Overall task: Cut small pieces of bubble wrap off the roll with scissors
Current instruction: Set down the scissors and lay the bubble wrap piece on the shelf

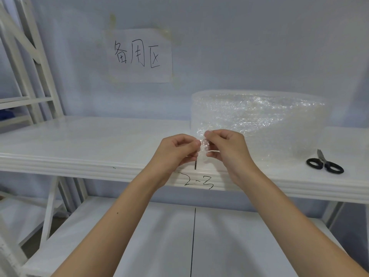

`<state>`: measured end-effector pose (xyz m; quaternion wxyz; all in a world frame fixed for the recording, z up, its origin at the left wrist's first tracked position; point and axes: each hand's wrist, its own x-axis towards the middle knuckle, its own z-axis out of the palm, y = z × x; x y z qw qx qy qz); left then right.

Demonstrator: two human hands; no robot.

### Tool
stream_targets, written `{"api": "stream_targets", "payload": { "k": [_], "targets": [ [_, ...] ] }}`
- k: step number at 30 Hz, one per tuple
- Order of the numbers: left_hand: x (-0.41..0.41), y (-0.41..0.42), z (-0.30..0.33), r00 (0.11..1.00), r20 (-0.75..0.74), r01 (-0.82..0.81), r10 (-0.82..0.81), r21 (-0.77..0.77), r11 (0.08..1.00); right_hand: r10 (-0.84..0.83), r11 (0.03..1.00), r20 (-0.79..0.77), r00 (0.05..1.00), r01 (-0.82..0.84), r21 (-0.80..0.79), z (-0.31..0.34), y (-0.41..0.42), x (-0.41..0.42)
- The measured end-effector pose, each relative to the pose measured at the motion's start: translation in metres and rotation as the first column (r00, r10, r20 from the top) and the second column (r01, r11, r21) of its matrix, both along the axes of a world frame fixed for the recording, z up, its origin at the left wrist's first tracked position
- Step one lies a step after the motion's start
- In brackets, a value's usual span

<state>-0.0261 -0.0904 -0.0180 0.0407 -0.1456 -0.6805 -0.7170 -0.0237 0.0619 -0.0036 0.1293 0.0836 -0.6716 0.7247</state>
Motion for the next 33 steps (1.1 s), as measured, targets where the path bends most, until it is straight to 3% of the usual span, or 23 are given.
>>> {"api": "stream_targets", "payload": {
  "k": [5,10,16,21,33],
  "targets": [
    [-0.001,-0.002,-0.001,1.000,-0.010,-0.012,0.012,-0.011,1.000,0.009,1.000,-0.004,1.000,-0.009,-0.010,0.000,-0.003,-0.001],
    [-0.002,-0.001,0.002,0.998,0.056,-0.008,0.003,0.098,0.995,0.044,0.999,-0.009,0.999,-0.044,0.007,-0.003,-0.008,-0.003],
    [-0.008,0.001,0.003,0.991,-0.030,-0.126,0.129,0.085,0.988,0.108,0.990,-0.004,0.994,-0.107,0.088,-0.008,-0.014,-0.001],
    [-0.009,0.000,0.001,0.987,-0.056,-0.148,0.152,0.071,0.986,0.110,0.992,0.025,0.994,-0.111,0.053,-0.004,-0.013,0.001],
    [-0.007,-0.002,-0.002,0.996,-0.048,-0.071,0.074,0.065,0.995,0.047,0.999,-0.009,0.999,-0.047,0.015,-0.004,-0.011,-0.002]
  ]
}}
